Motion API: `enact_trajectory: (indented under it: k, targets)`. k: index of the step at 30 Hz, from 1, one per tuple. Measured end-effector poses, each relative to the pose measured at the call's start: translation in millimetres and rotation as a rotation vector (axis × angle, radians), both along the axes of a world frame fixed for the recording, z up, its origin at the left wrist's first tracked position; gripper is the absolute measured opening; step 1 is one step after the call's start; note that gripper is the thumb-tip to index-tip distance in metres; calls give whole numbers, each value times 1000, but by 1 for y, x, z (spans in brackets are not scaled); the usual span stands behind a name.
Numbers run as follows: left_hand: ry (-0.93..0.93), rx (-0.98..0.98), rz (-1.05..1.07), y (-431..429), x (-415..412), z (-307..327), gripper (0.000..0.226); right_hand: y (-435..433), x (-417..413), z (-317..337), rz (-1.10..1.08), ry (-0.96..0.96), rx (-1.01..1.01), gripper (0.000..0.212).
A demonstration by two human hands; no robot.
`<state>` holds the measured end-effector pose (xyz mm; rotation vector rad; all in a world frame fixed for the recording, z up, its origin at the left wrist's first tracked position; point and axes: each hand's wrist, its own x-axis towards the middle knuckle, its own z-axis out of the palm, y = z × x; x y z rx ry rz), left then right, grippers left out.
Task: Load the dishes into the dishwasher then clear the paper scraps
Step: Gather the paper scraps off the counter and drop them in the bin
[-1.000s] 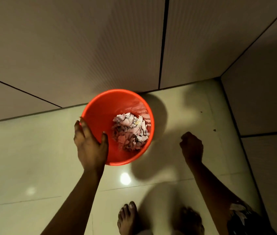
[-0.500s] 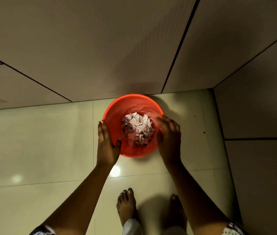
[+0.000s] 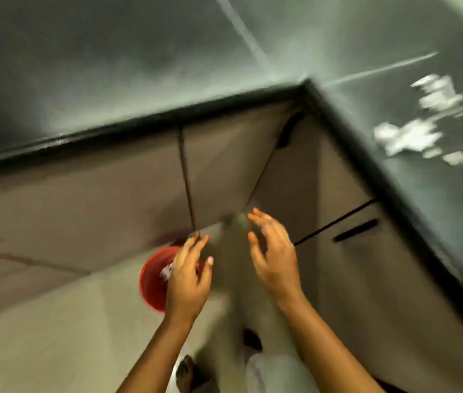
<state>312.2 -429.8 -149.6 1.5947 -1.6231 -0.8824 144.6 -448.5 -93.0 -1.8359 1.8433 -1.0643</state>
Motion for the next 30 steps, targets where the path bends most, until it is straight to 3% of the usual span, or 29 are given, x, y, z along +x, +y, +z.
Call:
enact_trajectory:
  k: [3,6,9,12,18,22,27,30]
  targets:
    - [87,-224,-124,-27,-64,104,45,14,-68,119,-194,64,-202,30]
    - [28,-348,-237,-57,-127,159,52,23,-142,165,-467,178,-184,41]
    - [-246,-329,-391,-92,-191,179,82,16,-205,162,-584,299,193,76]
    - [-575,-242,-533,-117,-236,175,119,-5,-242,145,-578,319,554,88]
    - [-747,-188,-528,-170,-298,178,127,-84,-300,124,-579,403,560,92]
    - [-685,-195,-542,-204,-317,178,115,-149,-327,127,-430,410,489,81]
    - [-141,-113,-267,-210,-311,178,75,-200,-345,139,-63,333,430,58]
    - [9,-92,-158,-210,-309,180,61,-204,-339,143,173,357,419,50]
